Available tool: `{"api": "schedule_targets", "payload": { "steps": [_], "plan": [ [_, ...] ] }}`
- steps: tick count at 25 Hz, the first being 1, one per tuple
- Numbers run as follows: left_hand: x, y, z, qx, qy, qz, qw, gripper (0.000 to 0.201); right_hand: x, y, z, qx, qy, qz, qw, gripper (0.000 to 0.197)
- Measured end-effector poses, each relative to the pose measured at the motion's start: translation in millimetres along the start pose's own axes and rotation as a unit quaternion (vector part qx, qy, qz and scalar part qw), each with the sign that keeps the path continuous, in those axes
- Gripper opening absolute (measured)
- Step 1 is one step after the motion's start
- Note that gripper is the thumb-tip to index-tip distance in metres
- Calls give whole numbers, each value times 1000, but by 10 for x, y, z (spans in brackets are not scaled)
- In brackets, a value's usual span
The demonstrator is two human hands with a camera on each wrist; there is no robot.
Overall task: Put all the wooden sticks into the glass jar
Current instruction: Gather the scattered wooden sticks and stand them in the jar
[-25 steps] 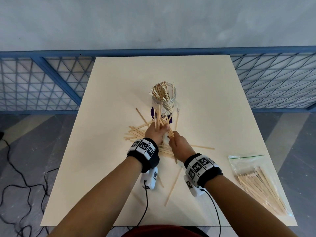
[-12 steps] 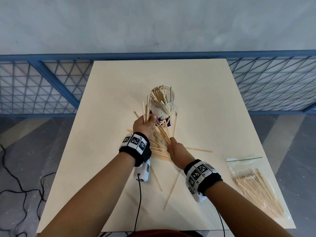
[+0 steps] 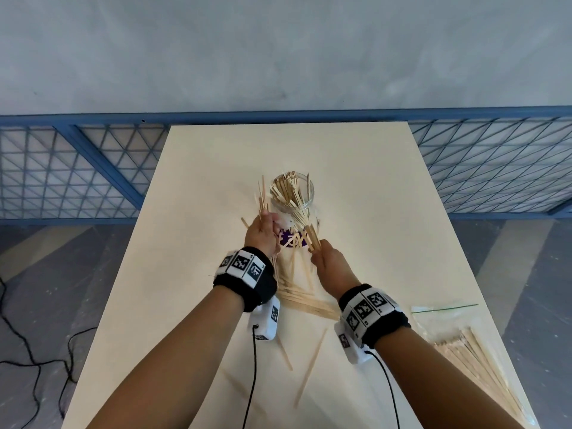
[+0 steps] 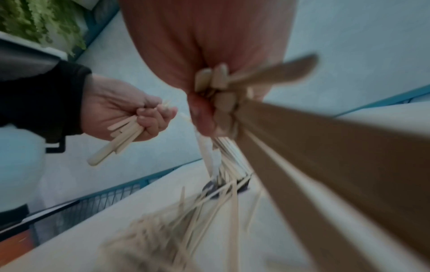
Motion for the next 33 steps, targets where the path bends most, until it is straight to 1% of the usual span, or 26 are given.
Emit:
{"api": "schedule_targets", "payload": {
  "steps": [1,3,5,7,9,11,14,16,17,19,20,21,22,23,24,26,28,30,33],
  "plan": [
    [12,-49,-81,-10,60,1,998,36,-99,-69,22,-2,-16,-16,1000,13],
    [34,-131,-269,-19,167,0,986,31,-299,-205,123,-20,-51,-46,997,13],
    [46,-230,-479,-10,254,-5,967,27,-528,-352,308,-49,-81,-83,992,13],
    [42,-343,-685,19,309,-25,950,26,-757,-492,526,-81,-135,-129,979,17],
    [24,-450,-878,70,320,-54,943,26,-961,-598,730,-113,-211,-181,954,26],
    [6,-521,-1035,137,313,-81,936,27,-1109,-646,913,-149,-277,-227,922,29],
    [45,-637,-1155,196,291,-95,931,27,-1198,-730,1098,-199,-343,-272,877,26],
    [113,-704,-1150,219,256,-94,937,27,-1162,-818,1150,-217,-361,-292,858,20],
    [153,-730,-1118,227,232,-91,941,26,-1127,-868,1154,-220,-362,-302,854,17],
    [231,-768,-991,230,181,-74,953,19,-1025,-965,1116,-215,-344,-319,857,13],
    [263,-796,-902,222,150,-61,961,16,-956,-1020,1076,-210,-328,-320,864,11],
    [285,-817,-819,211,117,-45,970,14,-875,-1075,1025,-202,-308,-312,876,11],
    [303,-841,-734,196,85,-28,977,16,-792,-1120,966,-188,-278,-299,893,14],
    [315,-853,-664,179,60,-11,982,20,-703,-1160,898,-171,-243,-277,914,17],
    [324,-856,-625,168,47,5,985,23,-611,-1199,828,-157,-212,-246,933,15],
    [331,-843,-645,179,56,24,982,23,-471,-1242,743,-143,-177,-186,956,9],
    [298,-855,-708,206,76,8,976,16,-419,-1283,710,-144,-173,-171,959,9],
    [267,-875,-757,225,102,-3,969,6,-414,-1291,722,-153,-172,-184,956,4],
    [264,-875,-821,237,98,18,966,11,-419,-1269,719,-161,-161,-199,953,7]
  ]
}}
Point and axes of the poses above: each hand's wrist, its own y-axis away from the middle knuckle, its own x-axis out of the palm, z = x × y, the point moved 6 cm from there along -y, towards the middle knuckle, and after that the axes turned 4 degrees about z, right-handed, at the moved point
